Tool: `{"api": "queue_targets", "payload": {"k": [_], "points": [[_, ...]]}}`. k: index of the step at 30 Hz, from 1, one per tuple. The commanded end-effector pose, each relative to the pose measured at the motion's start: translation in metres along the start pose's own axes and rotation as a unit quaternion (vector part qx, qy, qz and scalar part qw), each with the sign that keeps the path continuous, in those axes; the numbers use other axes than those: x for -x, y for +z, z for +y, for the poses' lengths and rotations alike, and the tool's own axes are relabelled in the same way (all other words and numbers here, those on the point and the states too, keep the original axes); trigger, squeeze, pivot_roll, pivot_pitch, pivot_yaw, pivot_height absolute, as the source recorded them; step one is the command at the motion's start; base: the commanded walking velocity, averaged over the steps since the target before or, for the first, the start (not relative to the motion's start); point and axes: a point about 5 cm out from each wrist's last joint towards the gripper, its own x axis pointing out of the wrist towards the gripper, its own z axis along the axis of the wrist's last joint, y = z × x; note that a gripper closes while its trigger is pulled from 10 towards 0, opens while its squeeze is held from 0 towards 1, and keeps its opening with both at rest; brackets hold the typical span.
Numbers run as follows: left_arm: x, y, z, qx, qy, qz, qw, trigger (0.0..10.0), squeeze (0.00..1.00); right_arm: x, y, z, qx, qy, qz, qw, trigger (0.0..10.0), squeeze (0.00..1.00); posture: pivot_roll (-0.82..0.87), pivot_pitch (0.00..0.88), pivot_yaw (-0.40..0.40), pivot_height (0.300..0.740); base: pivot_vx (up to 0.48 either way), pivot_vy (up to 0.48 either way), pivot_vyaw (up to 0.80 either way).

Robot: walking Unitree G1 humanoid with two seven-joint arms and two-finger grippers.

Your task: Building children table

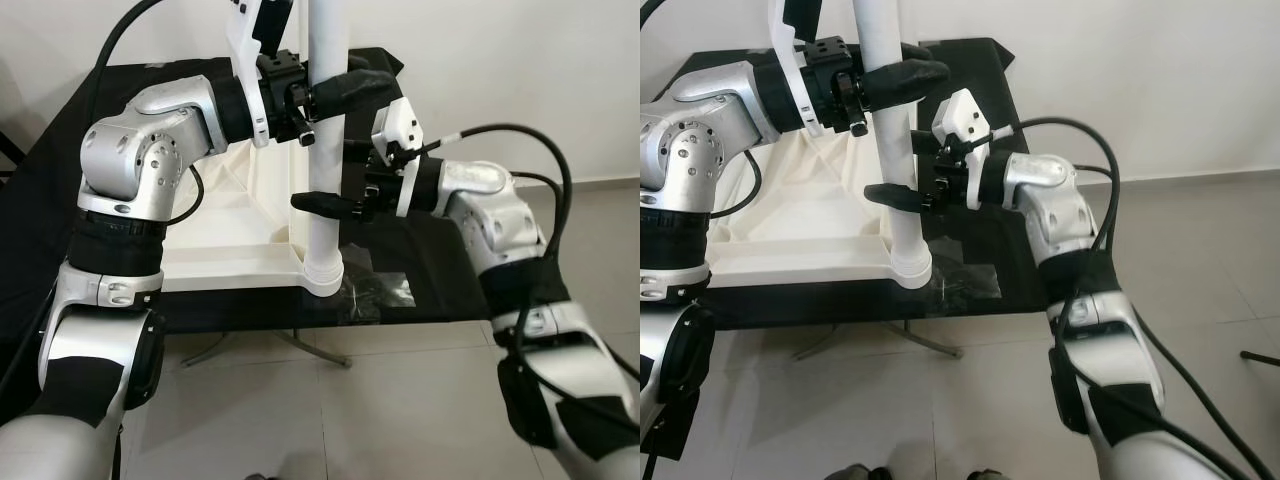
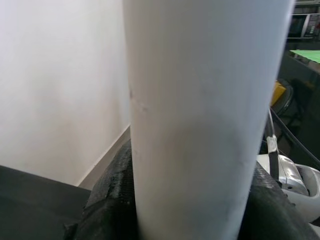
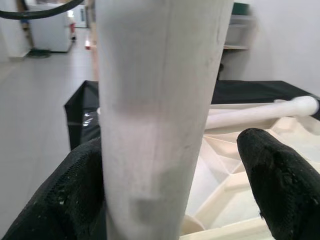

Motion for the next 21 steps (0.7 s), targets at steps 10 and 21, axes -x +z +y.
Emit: {"api": "queue_targets", "payload": {"k": [10, 21], "points": [[0.002, -0.017, -0.004, 0.014, -0.011, 0.044, 0.999, 0.0, 0.0, -0.005, -0.006, -0.005, -0.007, 0.08, 0.004, 0.997, 0.0, 0.0, 0.06, 0.142, 0.014, 0.74, 0.0, 0.0, 0.0], [0.0, -0.017, -0.005, 0.008, -0.015, 0.039, 0.999, 0.0, 1.0, -0.003, -0.009, -0.009, -0.006, 0.071, -0.001, 0.997, 0.0, 0.0, 0.05, 0.148, 0.017, 0.74, 0.0, 0.0, 0.0]]}}
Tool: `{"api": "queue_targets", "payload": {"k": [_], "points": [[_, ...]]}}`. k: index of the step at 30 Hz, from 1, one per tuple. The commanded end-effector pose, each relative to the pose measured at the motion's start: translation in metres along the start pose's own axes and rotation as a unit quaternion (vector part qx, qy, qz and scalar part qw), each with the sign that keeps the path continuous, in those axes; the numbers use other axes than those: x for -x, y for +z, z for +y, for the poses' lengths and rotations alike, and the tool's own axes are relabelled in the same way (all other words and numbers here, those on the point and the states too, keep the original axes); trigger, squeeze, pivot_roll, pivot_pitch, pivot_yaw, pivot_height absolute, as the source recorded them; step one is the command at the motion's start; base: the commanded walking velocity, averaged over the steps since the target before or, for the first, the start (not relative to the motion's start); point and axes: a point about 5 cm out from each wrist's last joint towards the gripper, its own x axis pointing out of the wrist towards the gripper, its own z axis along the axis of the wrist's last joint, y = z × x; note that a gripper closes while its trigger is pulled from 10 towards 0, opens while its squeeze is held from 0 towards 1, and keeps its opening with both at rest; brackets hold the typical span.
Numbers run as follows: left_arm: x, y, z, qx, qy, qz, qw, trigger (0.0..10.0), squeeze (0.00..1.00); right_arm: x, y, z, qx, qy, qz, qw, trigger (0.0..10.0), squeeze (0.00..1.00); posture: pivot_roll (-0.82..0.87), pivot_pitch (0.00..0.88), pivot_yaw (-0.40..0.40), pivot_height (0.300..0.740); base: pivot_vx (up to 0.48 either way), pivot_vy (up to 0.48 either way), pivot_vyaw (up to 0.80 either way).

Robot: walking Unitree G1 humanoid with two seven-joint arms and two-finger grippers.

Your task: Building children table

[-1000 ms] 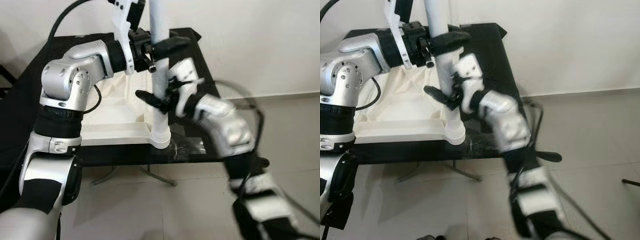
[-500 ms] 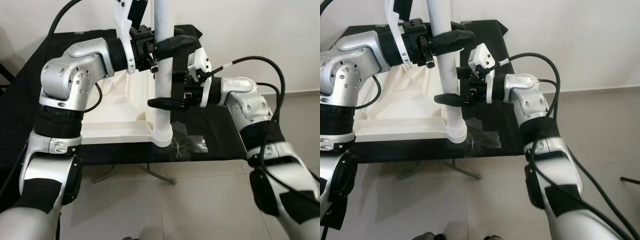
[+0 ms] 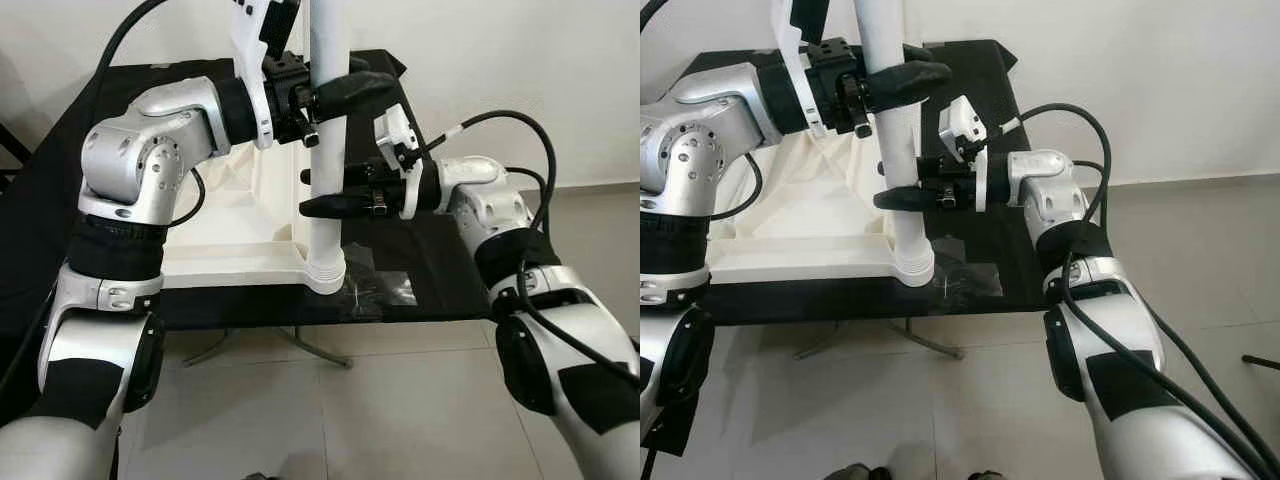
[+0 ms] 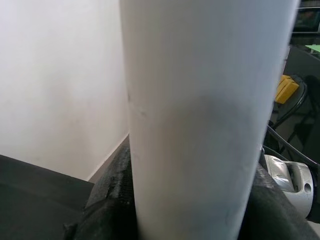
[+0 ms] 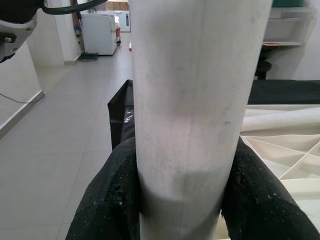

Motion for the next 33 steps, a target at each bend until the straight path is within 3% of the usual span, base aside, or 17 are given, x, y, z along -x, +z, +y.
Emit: {"api": "queue_targets", "payload": {"k": [1, 2, 4, 5, 8, 9, 11, 13, 15, 16, 17, 18, 19, 20, 21, 26, 33], "points": [[0.002, -0.016, 0.0, 0.014, -0.002, 0.031, 0.999, 0.0, 1.0, -0.001, 0.004, -0.002, 0.021, -0.009, 0.002, 1.0, 0.0, 0.0, 0.05, 0.148, 0.017, 0.74, 0.0, 0.0, 0.0], [0.001, -0.017, 0.001, 0.008, 0.002, 0.035, 0.999, 10.0, 1.0, -0.001, 0.003, -0.003, 0.023, -0.02, 0.003, 1.0, 0.0, 0.0, 0.04, 0.149, 0.018, 0.74, 0.0, 0.0, 0.0], [0.001, -0.018, 0.003, 0.005, 0.015, 0.042, 0.999, 10.0, 1.0, 0.0, -0.001, -0.004, 0.021, -0.042, 0.006, 0.999, 0.0, 0.0, 0.03, 0.15, 0.011, 0.74, 0.0, 0.0, 0.0], [0.0, -0.019, 0.005, 0.006, 0.022, 0.043, 0.999, 10.0, 0.0, 0.0, -0.002, -0.005, 0.018, -0.054, 0.008, 0.998, 0.0, 0.0, 0.03, 0.15, 0.011, 0.74, 0.0, 0.0, 0.0], [0.001, -0.017, 0.009, 0.015, 0.033, 0.037, 0.999, 10.0, 0.0, -0.003, -0.009, -0.005, 0.007, -0.094, 0.008, 0.995, 0.0, 0.0, 0.0, 0.156, -0.002, 0.74, 0.0, 0.0, 0.0], [0.003, -0.016, 0.014, 0.011, 0.05, 0.036, 0.998, 10.0, 0.0, -0.012, -0.022, 0.001, -0.008, -0.135, 0.016, 0.991, 0.0, 0.0, -0.01, 0.159, -0.01, 0.74, 0.0, 0.0, 0.0], [0.005, -0.016, 0.015, 0.012, 0.055, 0.036, 0.998, 10.0, 0.0, -0.019, -0.031, 0.008, -0.017, -0.148, 0.025, 0.989, 0.0, 0.0, -0.01, 0.16, -0.011, 0.74, 0.0, 0.0, 0.0], [0.008, -0.017, 0.017, 0.012, 0.061, 0.039, 0.997, 10.0, 0.0, -0.035, -0.047, 0.028, -0.058, -0.189, 0.04, 0.979, 0.0, 0.0, 0.0, 0.167, -0.015, 0.74, 0.0, 0.0, 0.0], [0.008, -0.017, 0.017, 0.012, 0.061, 0.039, 0.997, 10.0, 0.0, -0.035, -0.047, 0.028, -0.058, -0.189, 0.04, 0.979, 0.0, 0.0, 0.0, 0.167, -0.015, 0.74, 0.0, 0.0, 0.0], [0.009, -0.018, 0.018, 0.012, 0.066, 0.041, 0.997, 10.0, 0.0, -0.043, -0.064, 0.039, -0.067, -0.307, 0.072, 0.947, 0.0, 0.0, 0.0, 0.17, -0.028, 0.74, 0.0, 0.0, 0.0], [0.01, -0.018, 0.018, 0.012, 0.069, 0.042, 0.997, 10.0, 0.0, -0.053, -0.076, 0.061, -0.085, -0.38, 0.084, 0.917, 0.0, 0.0, 0.01, 0.172, -0.028, 0.74, 0.0, 0.0, 0.0], [0.01, -0.018, 0.018, 0.012, 0.069, 0.042, 0.997, 10.0, 0.0, -0.053, -0.076, 0.061, -0.085, -0.38, 0.084, 0.917, 0.0, 0.0, 0.01, 0.172, -0.028, 0.74, 0.0, 0.0, 0.0], [0.011, -0.018, 0.019, 0.012, 0.071, 0.042, 0.996, 10.0, 0.0, -0.057, -0.082, 0.076, -0.098, -0.431, 0.09, 0.893, 0.0, 0.0, 0.01, 0.172, -0.028, 0.74, 0.0, 0.0, 0.0], [0.011, -0.018, 0.019, 0.012, 0.071, 0.042, 0.996, 10.0, 0.0, -0.057, -0.082, 0.076, -0.098, -0.431, 0.09, 0.893, 0.0, 0.0, 0.01, 0.172, -0.028, 0.74, 0.0, 0.0, 0.0], [0.011, -0.018, 0.019, 0.011, 0.072, 0.043, 0.996, 10.0, 0.0, -0.065, -0.081, 0.081, -0.101, -0.452, 0.078, 0.883, 0.0, 0.0, 0.02, 0.176, -0.012, 0.74, 0.0, 0.0, 0.0], [0.01, -0.018, 0.019, 0.01, 0.07, 0.045, 0.996, 10.0, 0.0, -0.082, -0.053, 0.057, -0.078, -0.469, 0.029, 0.879, 0.0, 0.0, 0.02, 0.162, -0.016, 0.74, 0.0, 0.0, 0.0], [0.009, -0.017, 0.019, 0.008, 0.069, 0.042, 0.997, 10.0, 0.0, -0.078, -0.046, 0.065, -0.079, -0.495, 0.033, 0.865, 0.0, 0.0, 0.02, 0.161, -0.012, 0.74, 0.0, 0.0, 0.0]]}}
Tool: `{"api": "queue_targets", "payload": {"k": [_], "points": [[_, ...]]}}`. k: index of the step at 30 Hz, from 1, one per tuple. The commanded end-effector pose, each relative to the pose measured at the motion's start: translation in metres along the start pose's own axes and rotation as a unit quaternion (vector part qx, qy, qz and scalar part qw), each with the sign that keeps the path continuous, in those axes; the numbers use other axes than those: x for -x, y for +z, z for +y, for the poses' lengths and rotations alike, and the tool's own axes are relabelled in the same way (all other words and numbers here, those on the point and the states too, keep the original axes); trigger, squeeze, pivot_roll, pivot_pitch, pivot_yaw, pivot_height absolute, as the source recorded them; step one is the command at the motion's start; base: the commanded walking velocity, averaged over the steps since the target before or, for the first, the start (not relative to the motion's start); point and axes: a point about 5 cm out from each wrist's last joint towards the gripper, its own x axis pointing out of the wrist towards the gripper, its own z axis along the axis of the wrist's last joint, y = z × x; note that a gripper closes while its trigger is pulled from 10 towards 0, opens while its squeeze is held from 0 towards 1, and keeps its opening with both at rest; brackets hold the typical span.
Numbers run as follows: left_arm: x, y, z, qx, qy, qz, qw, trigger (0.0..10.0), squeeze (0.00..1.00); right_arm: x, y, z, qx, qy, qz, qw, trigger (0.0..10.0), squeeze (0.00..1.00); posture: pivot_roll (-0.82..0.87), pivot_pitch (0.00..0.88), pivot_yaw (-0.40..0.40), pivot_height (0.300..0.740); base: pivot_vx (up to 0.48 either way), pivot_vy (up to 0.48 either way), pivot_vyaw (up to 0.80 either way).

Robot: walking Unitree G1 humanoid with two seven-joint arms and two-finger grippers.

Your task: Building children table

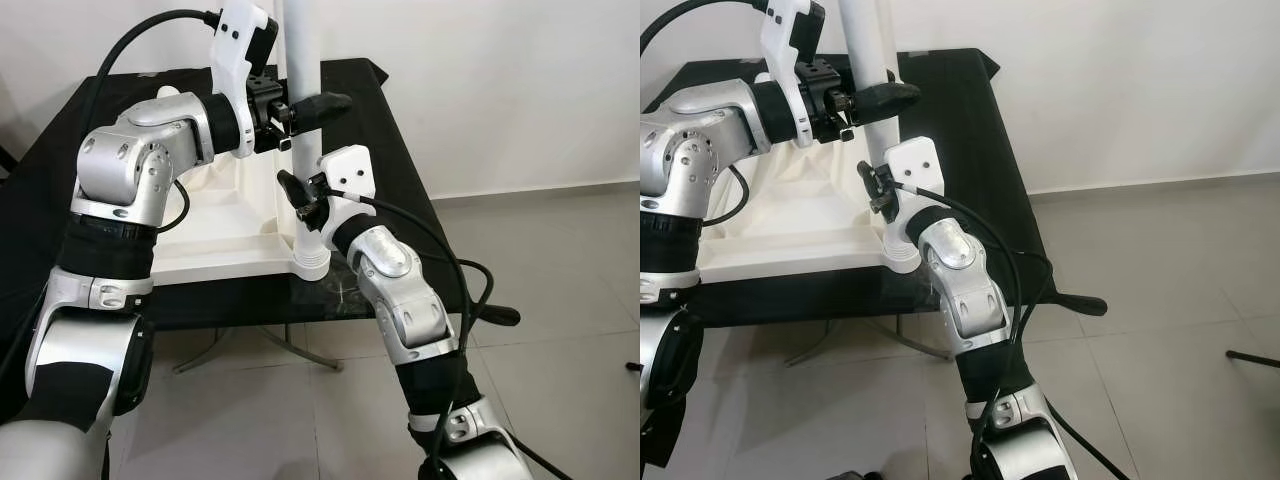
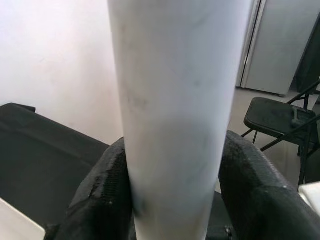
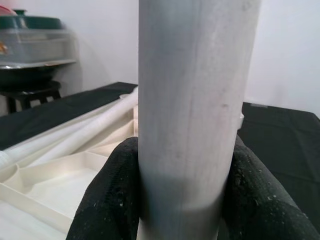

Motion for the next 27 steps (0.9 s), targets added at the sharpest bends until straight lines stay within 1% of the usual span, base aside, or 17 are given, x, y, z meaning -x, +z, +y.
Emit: {"api": "queue_targets", "payload": {"k": [1, 5, 6, 7, 8, 9, 10, 12, 13, 14, 16, 19, 20, 22, 24, 26, 27], "points": [[-0.003, 0.001, -0.004, -0.005, -0.018, -0.003, 1.0, 0.0, 0.0, 0.004, -0.029, 0.014, -0.027, -0.019, 0.072, 0.997, 0.0, 0.0, 0.02, 0.161, -0.009, 0.74, 0.0, 0.0, 0.0], [-0.004, 0.0, -0.005, -0.005, -0.021, -0.005, 1.0, 0.0, 0.0, 0.007, -0.025, 0.015, -0.025, -0.016, 0.071, 0.997, 0.0, 0.0, 0.01, 0.158, -0.008, 0.74, 0.0, 0.0, 0.0], [-0.005, 0.0, -0.005, -0.004, -0.022, -0.006, 1.0, 0.0, 0.0, 0.007, -0.024, 0.015, -0.025, -0.014, 0.069, 0.997, 4.4, 0.0, 0.01, 0.158, -0.008, 0.74, 0.0, 0.0, 0.0], [-0.005, 0.0, -0.005, -0.004, -0.022, -0.006, 1.0, 0.0, 0.0, 0.007, -0.024, 0.015, -0.025, -0.014, 0.069, 0.997, 4.4, 0.0, 0.01, 0.158, -0.008, 0.74, 0.0, 0.0, 0.0], [-0.005, 0.0, -0.006, -0.004, -0.022, -0.008, 1.0, 0.0, 0.0, 0.006, -0.022, 0.013, -0.019, -0.012, 0.063, 0.998, 7.3, 0.0, 0.01, 0.156, -0.008, 0.74, 0.0, 0.0, 0.0], [-0.005, 0.0, -0.006, -0.004, -0.022, -0.008, 1.0, 0.0, 0.0, 0.006, -0.022, 0.013, -0.019, -0.012, 0.063, 0.998, 7.3, 0.0, 0.01, 0.156, -0.008, 0.74, 0.0, 0.0, 0.0], [-0.006, 0.001, -0.006, -0.004, -0.024, -0.011, 1.0, 0.0, 0.0, 0.001, -0.012, 0.012, -0.016, 0.023, 0.038, 0.999, 10.0, 0.0, 0.01, 0.156, -0.01, 0.74, 0.0, 0.0, 0.0], [-0.006, 0.002, -0.007, -0.004, -0.025, -0.012, 1.0, 0.0, 0.0, -0.002, -0.005, 0.013, -0.017, 0.047, 0.024, 0.998, 10.0, 0.0, 0.01, 0.156, -0.01, 0.74, 0.0, 0.0, 0.0], [-0.007, 0.003, -0.007, -0.004, -0.027, -0.013, 1.0, 0.0, 0.0, -0.004, 0.013, 0.007, -0.037, 0.166, -0.018, 0.985, 10.0, 1.0, 0.01, 0.156, -0.009, 0.74, 0.0, 0.0, 0.0], [-0.007, 0.003, -0.007, -0.004, -0.027, -0.013, 1.0, 0.0, 0.0, -0.004, 0.013, 0.007, -0.037, 0.166, -0.018, 0.985, 10.0, 1.0, 0.01, 0.156, -0.009, 0.74, 0.0, 0.0, 0.0], [-0.007, 0.003, -0.008, -0.005, -0.029, -0.013, 0.999, 0.0, 0.0, -0.001, 0.028, -0.014, -0.017, 0.283, -0.044, 0.958, 10.0, 1.0, 0.01, 0.153, -0.008, 0.74, 0.0, 0.0, 0.0], [-0.006, 0.003, -0.009, -0.007, -0.034, -0.01, 0.999, 0.0, 0.0, 0.001, 0.039, -0.043, 0.043, 0.362, -0.048, 0.93, 10.0, 0.95, 0.01, 0.153, -0.007, 0.74, 0.0, 0.0, 0.0], [-0.006, 0.002, -0.01, -0.007, -0.036, -0.009, 0.999, 0.0, 0.0, 0.0, 0.043, -0.053, 0.052, 0.377, -0.045, 0.924, 10.0, 0.0, 0.02, 0.152, -0.007, 0.74, 0.0, 0.0, 0.0], [-0.006, 0.002, -0.01, -0.007, -0.036, -0.009, 0.999, 0.0, 0.0, 0.0, 0.043, -0.053, 0.052, 0.377, -0.045, 0.924, 10.0, 0.0, 0.02, 0.152, -0.007, 0.74, 0.0, 0.0, 0.0], [-0.006, 0.002, -0.01, -0.007, -0.037, -0.009, 0.999, 0.0, 0.0, 0.0, 0.045, -0.06, 0.056, 0.387, -0.044, 0.92, 10.0, 0.0, 0.02, 0.152, -0.007, 0.74, 0.0, 0.0, 0.0], [-0.006, 0.002, -0.011, -0.007, -0.041, -0.008, 0.999, 0.0, 0.0, -0.005, 0.048, -0.073, 0.056, 0.405, -0.031, 0.912, 10.0, 0.0, 0.03, 0.153, -0.005, 0.74, 0.0, 0.0, 0.0], [-0.006, 0.002, -0.011, -0.007, -0.041, -0.008, 0.999, 0.0, 0.0, -0.005, 0.048, -0.073, 0.056, 0.405, -0.031, 0.912, 10.0, 0.0, 0.03, 0.153, -0.005, 0.74, 0.0, 0.0, 0.0]]}}
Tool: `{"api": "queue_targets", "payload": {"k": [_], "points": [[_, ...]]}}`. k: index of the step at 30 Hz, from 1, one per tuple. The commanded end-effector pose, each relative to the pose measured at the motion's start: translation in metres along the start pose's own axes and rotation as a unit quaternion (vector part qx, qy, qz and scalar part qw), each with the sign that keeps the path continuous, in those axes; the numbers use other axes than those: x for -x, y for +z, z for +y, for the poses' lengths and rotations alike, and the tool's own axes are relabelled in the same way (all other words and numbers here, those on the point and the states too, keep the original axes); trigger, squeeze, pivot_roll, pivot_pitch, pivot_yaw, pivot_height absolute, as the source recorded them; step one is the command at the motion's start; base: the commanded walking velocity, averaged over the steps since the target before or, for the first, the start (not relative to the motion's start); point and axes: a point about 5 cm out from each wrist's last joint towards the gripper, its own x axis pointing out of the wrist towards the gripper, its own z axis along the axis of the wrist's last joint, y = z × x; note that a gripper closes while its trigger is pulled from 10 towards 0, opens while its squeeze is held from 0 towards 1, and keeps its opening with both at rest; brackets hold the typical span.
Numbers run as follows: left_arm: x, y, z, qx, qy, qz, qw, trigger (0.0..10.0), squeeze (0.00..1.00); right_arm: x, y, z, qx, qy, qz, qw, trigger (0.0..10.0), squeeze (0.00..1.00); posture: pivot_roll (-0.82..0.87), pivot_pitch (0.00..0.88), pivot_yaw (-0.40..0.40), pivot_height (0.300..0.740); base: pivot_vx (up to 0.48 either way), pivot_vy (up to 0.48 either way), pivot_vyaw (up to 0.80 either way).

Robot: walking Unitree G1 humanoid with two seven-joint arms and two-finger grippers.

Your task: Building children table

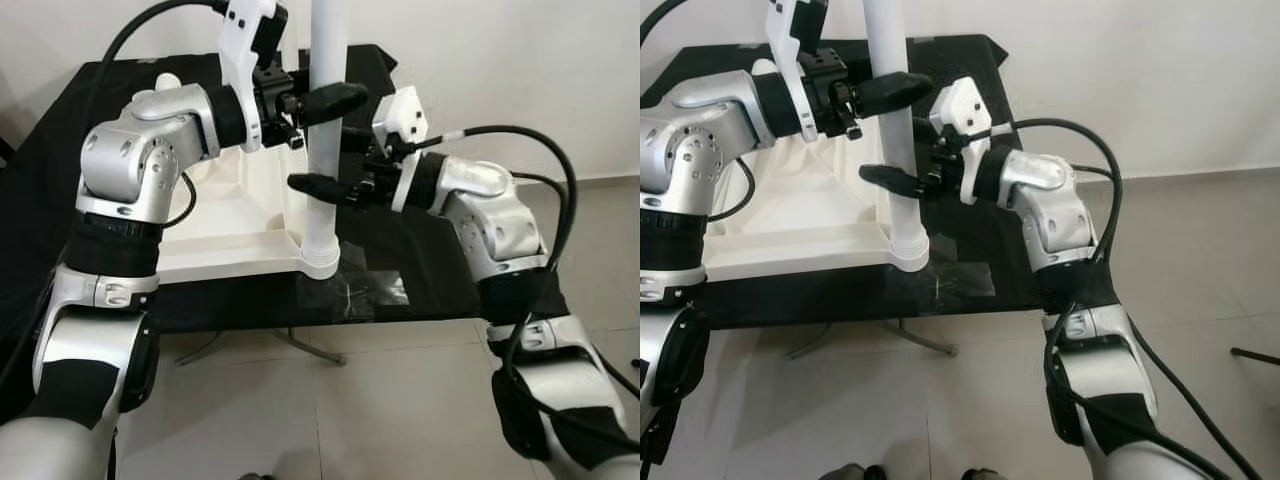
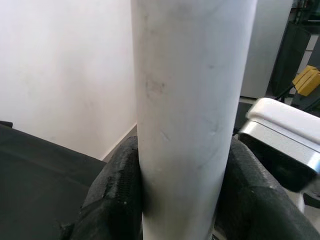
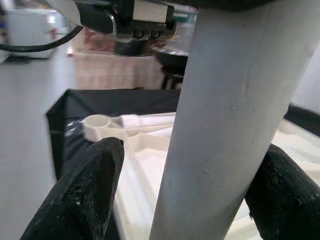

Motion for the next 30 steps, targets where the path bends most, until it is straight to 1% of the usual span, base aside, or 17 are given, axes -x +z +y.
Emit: {"api": "queue_targets", "payload": {"k": [1, 2, 3, 4, 7, 8, 11, 12, 13, 16, 22, 29, 30], "points": [[-0.002, -0.006, -0.003, 0.009, -0.011, 0.017, 1.0, 0.0, 0.0, 0.0, 0.001, -0.003, -0.008, 0.031, -0.003, 0.999, 10.0, 0.0, 0.04, 0.153, -0.004, 0.74, 0.0, 0.0, 0.0], [-0.003, -0.005, -0.004, 0.009, -0.012, 0.017, 1.0, 0.0, 0.0, 0.002, -0.001, -0.009, -0.015, 0.03, 0.003, 0.999, 10.0, 0.0, 0.05, 0.156, -0.002, 0.74, 0.0, 0.0, 0.0], [-0.003, -0.005, -0.004, 0.009, -0.012, 0.017, 1.0, 0.0, 0.0, 0.002, -0.001, -0.009, -0.015, 0.03, 0.003, 0.999, 10.0, 0.0, 0.05, 0.156, -0.002, 0.74, 0.0, 0.0, 0.0], [-0.003, -0.004, -0.005, 0.008, -0.015, 0.018, 1.0, 0.0, 0.0, 0.003, -0.004, -0.013, -0.021, 0.026, 0.009, 0.999, 10.0, 0.0, 0.06, 0.157, -0.002, 0.74, 0.0, 0.0, 0.0], [-0.003, -0.003, -0.006, 0.006, -0.018, 0.02, 1.0, 0.0, 0.0, 0.004, -0.008, -0.017, -0.024, 0.028, 0.016, 0.999, 10.0, 0.0, 0.07, 0.158, -0.002, 0.74, 0.0, 0.0, 0.0], [-0.002, -0.002, -0.006, 0.005, -0.02, 0.022, 1.0, 0.0, 0.0, 0.004, -0.009, -0.019, -0.028, 0.032, 0.018, 0.999, 5.5, 0.0, 0.07, 0.159, 0.0, 0.74, 0.0, 0.0, 0.0], [-0.002, -0.002, -0.006, 0.004, -0.02, 0.024, 1.0, 0.0, 0.0, 0.004, -0.01, -0.02, -0.03, 0.034, 0.019, 0.999, 5.5, 0.0, 0.07, 0.159, 0.0, 0.74, 0.0, 0.0, 0.0], [-0.002, -0.002, -0.006, 0.004, -0.021, 0.025, 0.999, 0.0, 0.0, 0.005, -0.012, -0.02, -0.039, 0.038, 0.019, 0.998, 0.0, 0.0, 0.08, 0.159, 0.002, 0.74, 0.0, 0.0, 0.0], [-0.001, -0.002, -0.006, 0.005, -0.021, 0.026, 0.999, 0.0, 0.0, 0.005, -0.015, -0.02, -0.049, 0.046, 0.017, 0.998, 0.0, 0.0, 0.08, 0.159, 0.002, 0.74, 0.0, 0.0, 0.0], [-0.002, -0.002, -0.007, 0.005, -0.022, 0.027, 0.999, 0.0, 0.0, 0.006, -0.018, -0.02, -0.051, 0.052, 0.021, 0.997, 0.0, 0.0, 0.08, 0.159, 0.002, 0.74, 0.0, 0.0, 0.0], [-0.004, -0.002, -0.008, 0.006, -0.026, 0.026, 0.999, 0.0, 0.0, 0.006, -0.02, -0.02, -0.047, 0.061, 0.025, 0.997, 0.0, 0.0, 0.07, 0.162, 0.005, 0.74, 0.0, 0.0, 0.0], [-0.006, -0.003, -0.008, 0.005, -0.022, 0.021, 1.0, 0.0, 0.0, 0.007, -0.021, -0.022, -0.042, 0.052, 0.027, 0.997, 0.0, 0.0, 0.07, 0.161, 0.005, 0.74, 0.0, 0.0, 0.0], [-0.006, -0.002, -0.006, 0.007, -0.01, 0.019, 1.0, 10.0, 1.0, 0.008, -0.021, -0.022, -0.04, 0.046, 0.026, 0.998, 0.0, 0.0, 0.06, 0.159, 0.003, 0.74, 0.0, 0.0, 0.0]]}}
